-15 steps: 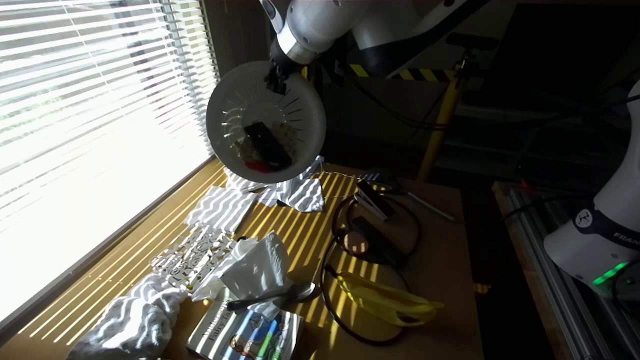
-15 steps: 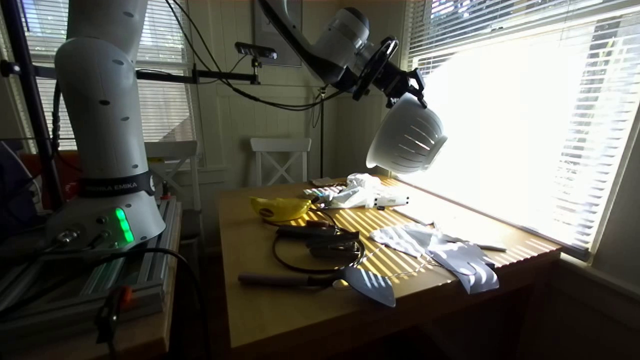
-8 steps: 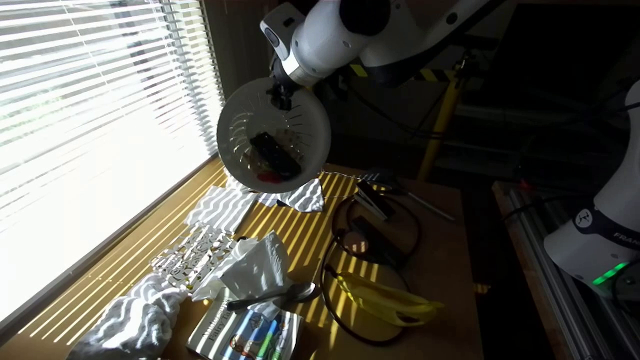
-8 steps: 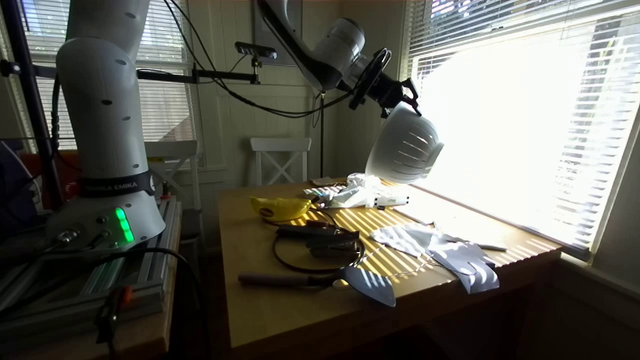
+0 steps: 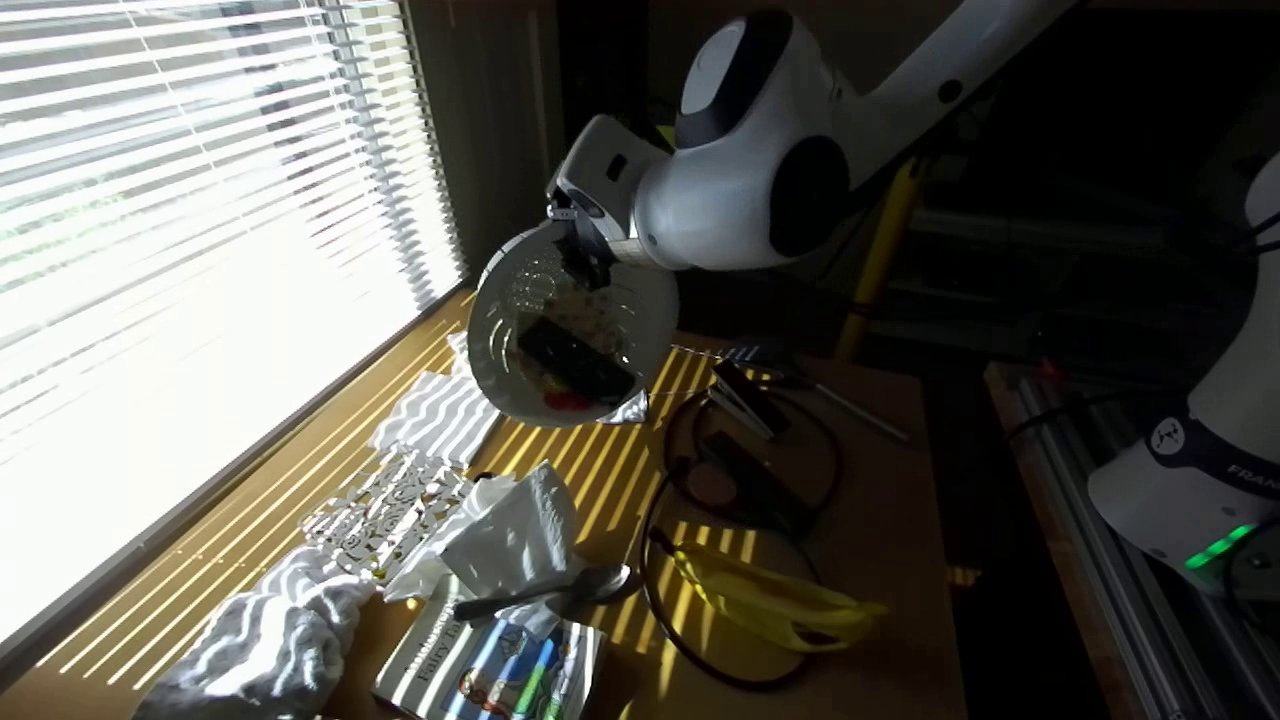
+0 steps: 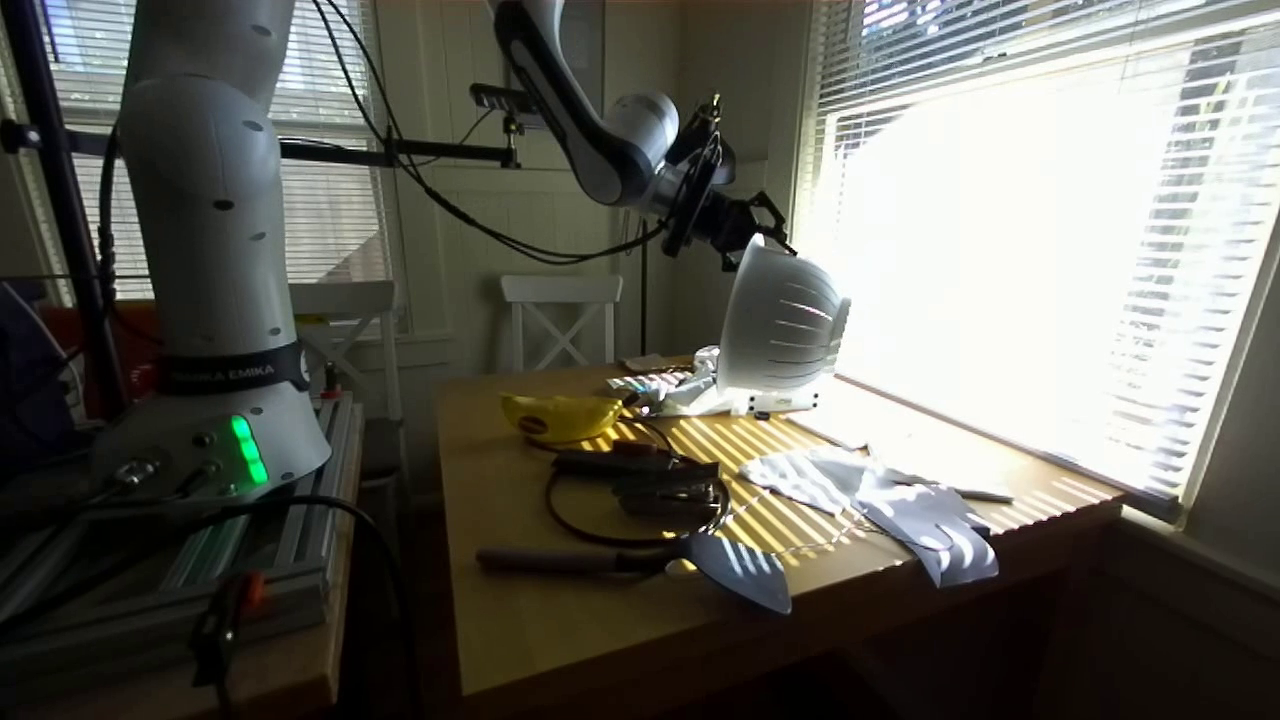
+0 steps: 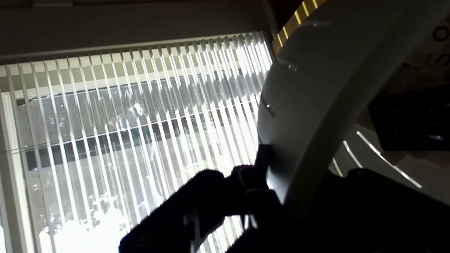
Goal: Empty the contents in the white bowl
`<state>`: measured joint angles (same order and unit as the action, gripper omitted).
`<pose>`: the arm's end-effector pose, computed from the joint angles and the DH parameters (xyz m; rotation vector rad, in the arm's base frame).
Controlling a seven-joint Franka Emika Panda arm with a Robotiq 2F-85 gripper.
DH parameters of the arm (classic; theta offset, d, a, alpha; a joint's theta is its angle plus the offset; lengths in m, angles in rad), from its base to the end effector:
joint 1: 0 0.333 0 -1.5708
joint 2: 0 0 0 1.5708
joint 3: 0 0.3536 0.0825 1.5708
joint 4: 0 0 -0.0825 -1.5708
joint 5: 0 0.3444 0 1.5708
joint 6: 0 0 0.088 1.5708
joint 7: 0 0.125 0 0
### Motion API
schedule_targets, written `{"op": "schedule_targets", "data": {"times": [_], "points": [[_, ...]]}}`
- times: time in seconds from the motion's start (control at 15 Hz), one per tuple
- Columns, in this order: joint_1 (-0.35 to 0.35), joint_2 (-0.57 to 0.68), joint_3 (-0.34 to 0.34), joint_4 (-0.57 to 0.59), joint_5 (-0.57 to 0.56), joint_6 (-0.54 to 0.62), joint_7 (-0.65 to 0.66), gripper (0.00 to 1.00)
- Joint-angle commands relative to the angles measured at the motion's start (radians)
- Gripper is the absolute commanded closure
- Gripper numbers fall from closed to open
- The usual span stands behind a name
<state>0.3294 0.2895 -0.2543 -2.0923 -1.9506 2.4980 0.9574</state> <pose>0.5815 0.0467 0.3513 1.8471 0.8395 0.7039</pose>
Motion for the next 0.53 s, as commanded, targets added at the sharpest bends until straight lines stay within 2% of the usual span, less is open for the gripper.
{"op": "schedule_targets", "data": {"times": [0.0, 0.2, 0.47], "points": [[-0.115, -0.05, 0.186, -0.114, -0.021, -0.074, -0.017, 0.97], [-0.159, -0.043, 0.279, -0.171, -0.027, -0.087, 0.006, 0.97], [-0.176, -0.062, 0.345, -0.211, -0.095, -0.174, 0.111, 0.97]]}}
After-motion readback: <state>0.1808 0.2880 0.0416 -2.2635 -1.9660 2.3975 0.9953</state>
